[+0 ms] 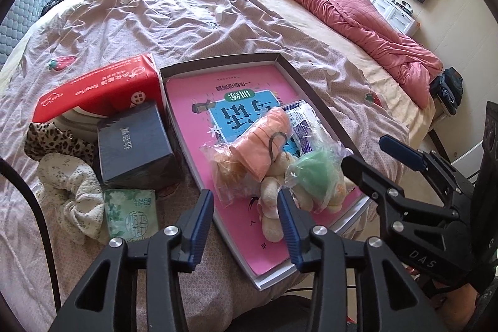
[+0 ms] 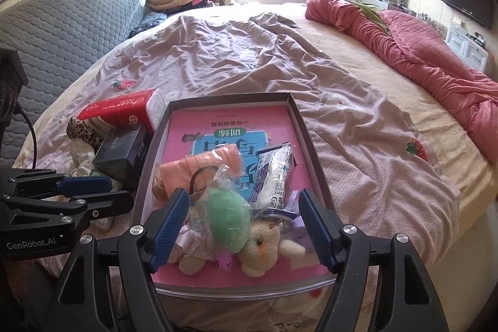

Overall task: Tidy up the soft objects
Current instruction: 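Withdraw both open tools back to the remaining pile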

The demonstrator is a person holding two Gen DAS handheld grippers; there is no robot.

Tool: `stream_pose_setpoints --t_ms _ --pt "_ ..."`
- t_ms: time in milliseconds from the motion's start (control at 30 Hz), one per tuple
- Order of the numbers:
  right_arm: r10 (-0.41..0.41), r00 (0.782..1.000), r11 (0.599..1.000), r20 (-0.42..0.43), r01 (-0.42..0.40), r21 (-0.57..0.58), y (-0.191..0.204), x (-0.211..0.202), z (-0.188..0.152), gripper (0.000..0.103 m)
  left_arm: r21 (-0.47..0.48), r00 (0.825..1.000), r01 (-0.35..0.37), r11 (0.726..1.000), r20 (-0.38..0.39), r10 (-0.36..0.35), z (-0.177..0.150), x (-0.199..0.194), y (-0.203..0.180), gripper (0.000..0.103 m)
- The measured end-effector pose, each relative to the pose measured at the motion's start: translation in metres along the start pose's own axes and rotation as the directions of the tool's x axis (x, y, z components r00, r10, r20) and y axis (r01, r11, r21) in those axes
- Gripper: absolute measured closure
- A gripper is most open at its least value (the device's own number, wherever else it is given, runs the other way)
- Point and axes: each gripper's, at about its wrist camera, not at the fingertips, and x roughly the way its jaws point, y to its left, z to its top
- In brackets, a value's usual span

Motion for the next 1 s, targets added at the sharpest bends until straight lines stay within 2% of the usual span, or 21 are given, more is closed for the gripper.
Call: stream_pose_setpoints --t_ms 233,500,567,1000 --pt "-0.012 1.000 0.999 0.010 0.012 0.029 -0.002 -0.007 0.002 0.026 0.006 1.000 -0.018 1.000 0.015 0.018 -0.003 -0.010 0.000 0.047" --pt "-0.012 1.000 0.999 0.008 0.011 0.037 0.002 -0.012 0.001 0.025 0.000 0.999 -0.043 0.999 0.030 0.043 -0.007 -0.020 0.005 0.038" --pt "-0.006 1.000 0.999 0.011 0.005 0.033 0.005 -0.013 0.002 0.024 -0.006 0.998 -0.050 0.999 0.039 0.050 -0.009 -0.024 0.008 0.031" --pt "0.040 0.998 0.999 0.055 -0.039 -0.014 0.034 -0.031 0.014 0.022 -0.067 0.994 -0.071 0.995 0.080 0.076 -0.015 -0.056 0.037 0.026"
